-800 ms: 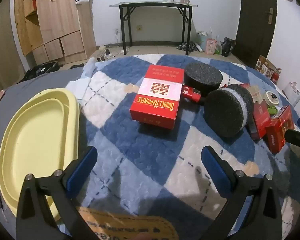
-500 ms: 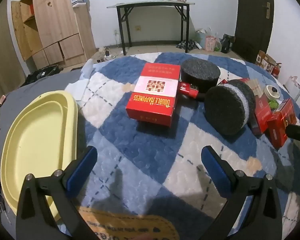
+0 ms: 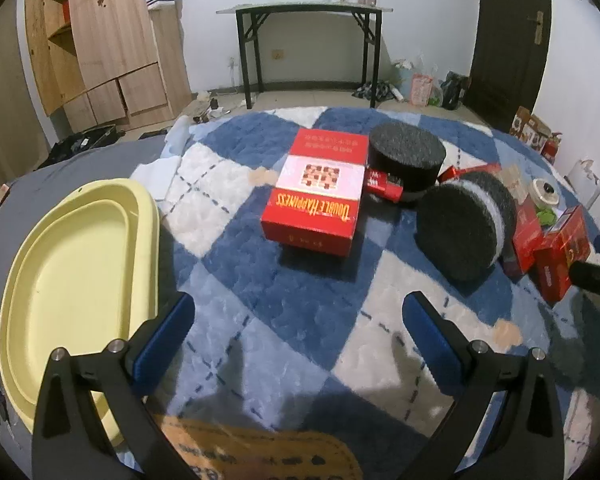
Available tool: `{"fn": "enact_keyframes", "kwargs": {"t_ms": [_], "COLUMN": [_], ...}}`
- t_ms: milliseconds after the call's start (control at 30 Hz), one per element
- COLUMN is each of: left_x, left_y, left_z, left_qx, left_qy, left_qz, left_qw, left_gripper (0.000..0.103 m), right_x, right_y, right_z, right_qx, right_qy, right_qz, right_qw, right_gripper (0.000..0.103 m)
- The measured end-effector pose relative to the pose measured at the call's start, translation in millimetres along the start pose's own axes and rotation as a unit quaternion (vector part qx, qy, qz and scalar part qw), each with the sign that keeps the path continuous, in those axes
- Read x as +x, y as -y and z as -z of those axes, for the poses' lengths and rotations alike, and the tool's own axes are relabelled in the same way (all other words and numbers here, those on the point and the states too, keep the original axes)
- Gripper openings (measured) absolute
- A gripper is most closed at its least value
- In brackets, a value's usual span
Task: Organize rigid objects
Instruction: 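Grasp the red Diamond pack with the right gripper while the left grasps the Double Happiness box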
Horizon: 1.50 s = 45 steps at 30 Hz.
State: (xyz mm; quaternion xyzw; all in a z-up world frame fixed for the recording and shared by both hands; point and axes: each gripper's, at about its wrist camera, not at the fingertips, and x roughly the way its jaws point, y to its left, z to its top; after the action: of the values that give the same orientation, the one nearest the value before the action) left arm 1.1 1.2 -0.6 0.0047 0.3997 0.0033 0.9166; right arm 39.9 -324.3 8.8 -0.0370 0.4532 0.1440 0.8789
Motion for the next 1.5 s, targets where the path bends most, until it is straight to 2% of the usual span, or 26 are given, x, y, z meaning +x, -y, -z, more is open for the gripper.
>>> {"fn": "enact_keyframes", "kwargs": {"t_ms": [233, 367, 433, 533, 633, 800, 900, 967, 1033, 1100, 1133, 1167, 1200, 1500], "left_x": [-2.2, 4.2, 4.9, 13.9, 31.6, 51.8, 58.6, 65.7, 69.2, 71.5, 71.8, 71.1, 69.0, 47.7], "left_y": [-10.2, -10.5, -4.8, 9.9, 11.7, 14.9, 12.9, 14.5, 11.7, 8.7, 10.1, 10.8, 10.8, -7.5], "left_z": [-3.5, -7.6, -12.6, -27.3, -44.8, -64.3, -62.9, -56.2, -53.1, -52.1, -51.3, -50.4, -49.9, -58.1], "left_qx": [-0.007, -0.005, 0.011, 0.049, 0.039, 0.053, 0.045, 0.059, 0.055, 0.045, 0.051, 0.056, 0.059, 0.035], "left_qy": [-0.004, -0.024, -0.027, -0.03, -0.024, -0.005, -0.005, -0.018, -0.01, -0.016, -0.019, -0.018, -0.014, 0.004], "left_qz": [0.0, 0.025, 0.024, 0.04, 0.059, 0.067, 0.09, 0.087, 0.064, 0.065, 0.067, 0.061, 0.053, 0.073], "left_qw": [1.0, 0.9994, 0.9993, 0.9976, 0.9972, 0.9964, 0.9949, 0.9943, 0.9964, 0.9968, 0.9963, 0.9964, 0.9967, 0.9967], "left_gripper": [0.103, 0.103, 0.103, 0.103, 0.103, 0.103, 0.103, 0.103, 0.087, 0.074, 0.066, 0.062, 0.06, 0.059], "right_x": [9.0, 19.9, 17.4, 18.3, 19.9, 16.6, 23.7, 27.6, 28.9, 30.2, 30.2, 30.3, 29.8, 24.9], "right_y": [-0.9, -4.6, -2.6, 15.1, 29.2, 38.4, 35.7, 40.0, 41.9, 42.5, 43.2, 42.5, 41.5, 40.9], "right_z": [1.7, 0.4, 5.9, 12.2, 19.3, 24.1, 27.5, 26.6, 25.1, 24.1, 24.5, 23.5, 22.9, 20.0], "right_qx": [-0.008, -0.014, -0.033, -0.006, 0.002, -0.001, -0.015, 0.001, 0.009, 0.013, 0.015, 0.014, 0.012, 0.011], "right_qy": [-0.002, 0.01, 0.022, 0.025, 0.017, 0.048, 0.031, 0.023, 0.023, 0.021, 0.019, 0.02, 0.022, 0.019], "right_qz": [-0.004, 0.035, 0.02, -0.014, -0.022, -0.038, -0.027, -0.036, -0.039, -0.039, -0.042, -0.045, -0.048, -0.036], "right_qw": [1.0, 0.999, 0.999, 1.0, 1.0, 0.998, 0.999, 0.999, 0.999, 0.999, 0.999, 0.999, 0.999, 0.999], "right_gripper": [0.103, 0.103, 0.103, 0.103, 0.103, 0.103, 0.103, 0.103, 0.103, 0.102, 0.099, 0.092, 0.093, 0.092]}}
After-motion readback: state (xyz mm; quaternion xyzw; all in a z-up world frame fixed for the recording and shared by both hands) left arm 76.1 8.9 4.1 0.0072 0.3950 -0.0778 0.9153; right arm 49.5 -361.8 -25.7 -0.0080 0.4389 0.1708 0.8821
